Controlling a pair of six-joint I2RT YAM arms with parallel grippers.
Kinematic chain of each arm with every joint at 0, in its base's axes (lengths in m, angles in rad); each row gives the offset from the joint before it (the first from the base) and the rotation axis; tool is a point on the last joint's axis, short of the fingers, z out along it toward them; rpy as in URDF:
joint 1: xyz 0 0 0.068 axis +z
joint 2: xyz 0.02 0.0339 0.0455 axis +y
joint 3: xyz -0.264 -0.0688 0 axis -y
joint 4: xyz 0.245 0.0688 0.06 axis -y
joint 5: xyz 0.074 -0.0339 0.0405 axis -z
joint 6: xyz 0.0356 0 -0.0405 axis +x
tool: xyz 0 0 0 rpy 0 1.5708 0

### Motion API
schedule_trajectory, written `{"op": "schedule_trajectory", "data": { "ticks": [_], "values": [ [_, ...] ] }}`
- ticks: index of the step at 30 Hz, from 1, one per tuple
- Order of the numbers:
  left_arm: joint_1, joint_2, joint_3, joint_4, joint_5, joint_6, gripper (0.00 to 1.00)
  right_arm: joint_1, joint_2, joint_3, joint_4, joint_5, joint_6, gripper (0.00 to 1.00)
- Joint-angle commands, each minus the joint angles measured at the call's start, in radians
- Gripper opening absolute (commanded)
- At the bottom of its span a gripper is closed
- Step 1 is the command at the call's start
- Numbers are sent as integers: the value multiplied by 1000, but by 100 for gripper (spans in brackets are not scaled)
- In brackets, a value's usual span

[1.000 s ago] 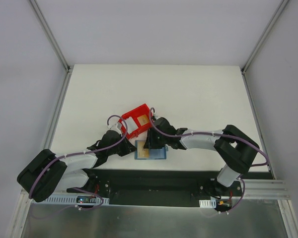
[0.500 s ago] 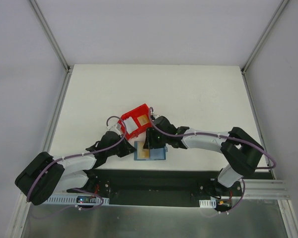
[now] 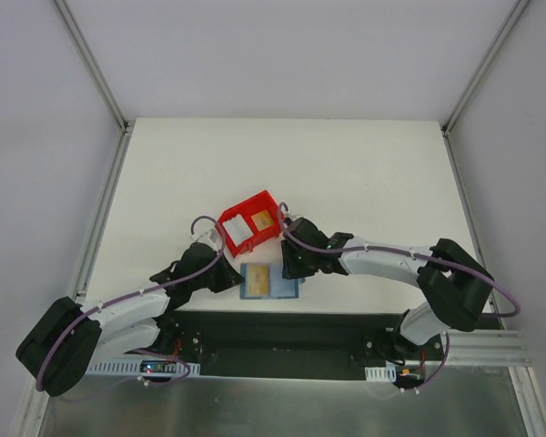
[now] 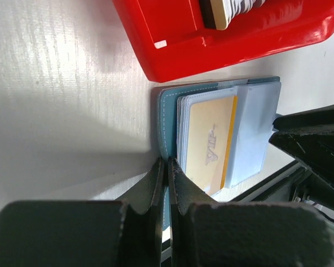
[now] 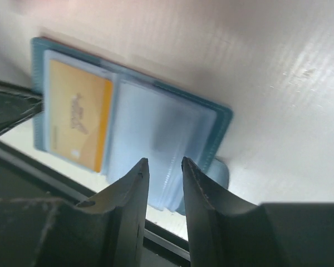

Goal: Put the credit cards into the card holder
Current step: Insert the credit card into the card holder, then close the card holder at the center of the board.

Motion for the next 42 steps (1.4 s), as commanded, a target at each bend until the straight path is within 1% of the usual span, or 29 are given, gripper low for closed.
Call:
{"op": "schedule_trajectory", "data": {
  "ticks": [1,3,7,12,15,18,21,24,27,29,34,36,38,42],
  "values": [
    [8,-24,7,-171,-28,59,0,45,55,137,-265,198,-68,30],
    [8,-48,19,-194,-26,68,0,64,78,176,-319,246,-78,27],
    [8,-99,56,-256,-25,90,0,69,72,176,-316,245,-81,25],
    [8,-134,122,-336,-17,123,0,64,-49,125,-200,171,-96,35],
    [8,-136,160,-360,-2,146,0,66,-109,125,-158,127,-81,39],
    [6,-130,193,-375,10,163,0,63,-178,93,-141,148,-43,41],
    [1,-128,220,-395,17,185,0,53,-259,21,-150,223,22,46],
    [-12,-136,259,-440,7,200,0,12,-319,-69,-155,196,92,48],
    [-20,-125,292,-466,0,215,0,12,-349,-131,-146,173,119,51],
    [-31,-105,320,-478,-3,228,0,13,-346,-143,-146,162,134,54],
    [-74,-49,384,-514,-34,232,0,15,-281,-149,-66,94,146,54],
    [-92,-15,415,-535,-48,234,0,23,-242,-132,-80,107,154,53],
    [-120,22,441,-547,-57,237,0,26,-200,-116,-101,114,158,49],
    [-183,88,495,-561,-101,231,0,33,-139,-106,-116,130,175,46]
  ]
}}
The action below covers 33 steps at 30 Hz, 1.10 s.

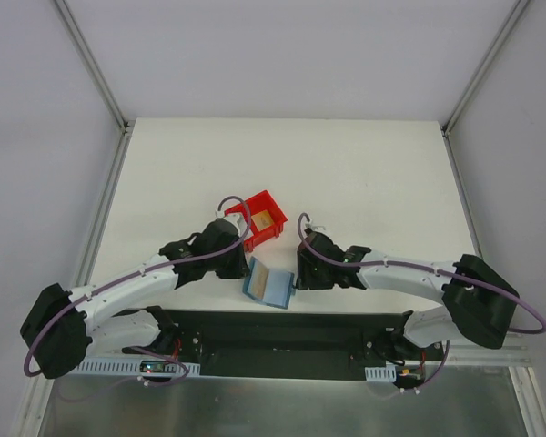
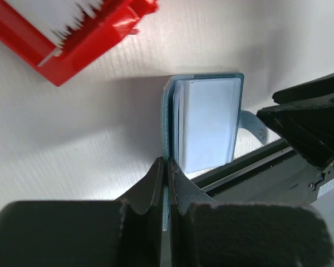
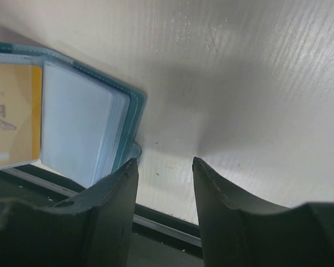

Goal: Put the credit cards into the card holder
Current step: Close the card holder at the center of the board.

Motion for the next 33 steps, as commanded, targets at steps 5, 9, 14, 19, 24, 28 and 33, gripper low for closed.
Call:
{"op": "schedule_trajectory", "data": {
  "ticks": [5,9,14,19,24,28,33],
  "values": [
    [-117,119,144,-51,-109,25,0,15,71,19,9,2,63,40],
    [-163,177,201,-56,-115,33,0,18,77,5,31,-7,75,39],
    [-223,255,255,-63,-135,47,0,17,71,-3,23,11,84,39],
    [-252,312,289,-74,-130,36,2,18,25,-24,-7,73,104,40],
    [-266,372,316,-74,-95,30,17,20,-43,-35,-72,149,115,43],
    [-287,404,354,-73,-86,33,29,20,-96,-55,-90,168,115,44],
    [-301,456,401,-60,22,48,29,20,-135,-75,-90,160,123,44]
  ]
}}
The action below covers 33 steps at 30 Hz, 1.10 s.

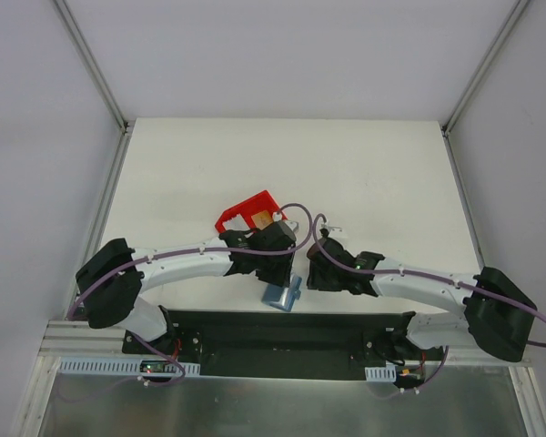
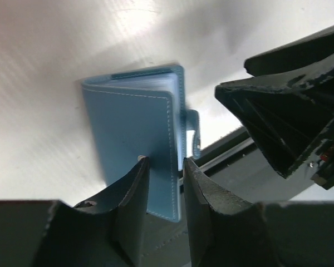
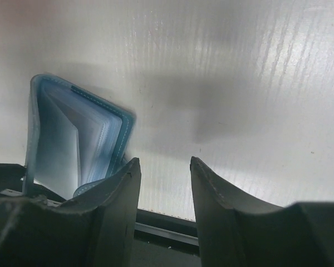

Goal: Put the credit cards into the card holder
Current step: Close the card holder at the center of the board.

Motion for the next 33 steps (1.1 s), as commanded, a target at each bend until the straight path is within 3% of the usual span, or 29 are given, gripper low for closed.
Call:
{"op": "schedule_trajectory", "data": {
  "ticks": [1,9,18,25,33],
  "values": [
    [-15,23,56,-4,84,18,29,5,-48,-24,-32,32,28,44],
    [-16,6,-11,33,139,21,31,8,-101,-49,-25,25,31,44],
    [-15,31,-62,90,120,28,21,17,-88,-49,-9,3,39,44],
    [-15,98,-68,113,131,18,5,26,-63,-26,-5,-12,27,42],
    [-16,126,-123,174,62,-48,3,39,-51,-55,153,-96,47,37]
  ]
}}
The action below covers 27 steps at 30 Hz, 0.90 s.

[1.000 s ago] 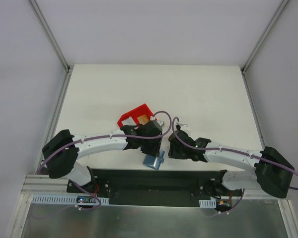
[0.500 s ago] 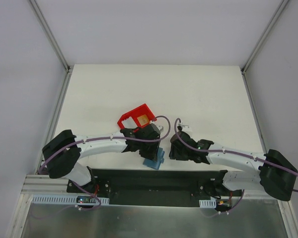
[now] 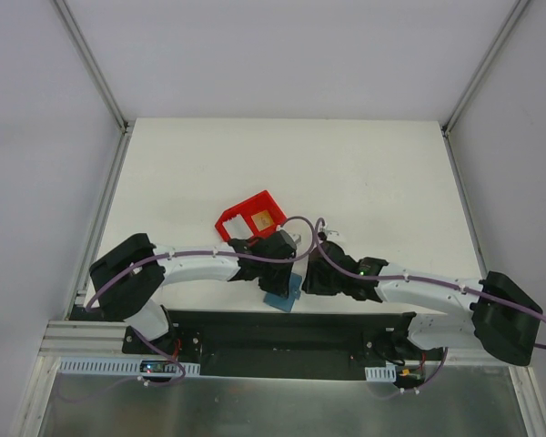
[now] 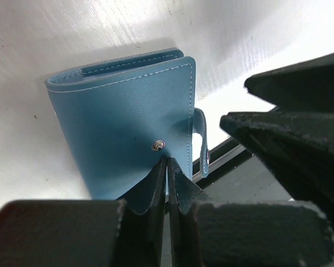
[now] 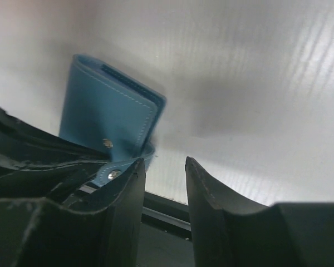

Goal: Put the credit cards into the card holder
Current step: Close the card holder at the center of the board.

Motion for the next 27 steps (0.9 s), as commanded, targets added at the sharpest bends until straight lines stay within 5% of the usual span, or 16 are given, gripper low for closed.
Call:
{"op": "schedule_trajectory", "data": {
  "ticks": [1,9,17,24,27],
  "values": [
    [-10,19,-49,31,-70,-52,3,9,15,-6,117,-49,24,36],
    [14,-22,-92,43,-188,-163,3,3,92,30,145,-67,15,25],
    [30,-56,-111,60,-125,-122,10,-10,80,38,98,-40,24,22],
    [33,-212,-128,54,-136,-24,36,-13,-40,-45,80,-37,76,27],
    [39,-251,-120,42,-122,10,39,-11,-44,-46,88,-41,85,28]
  ]
}}
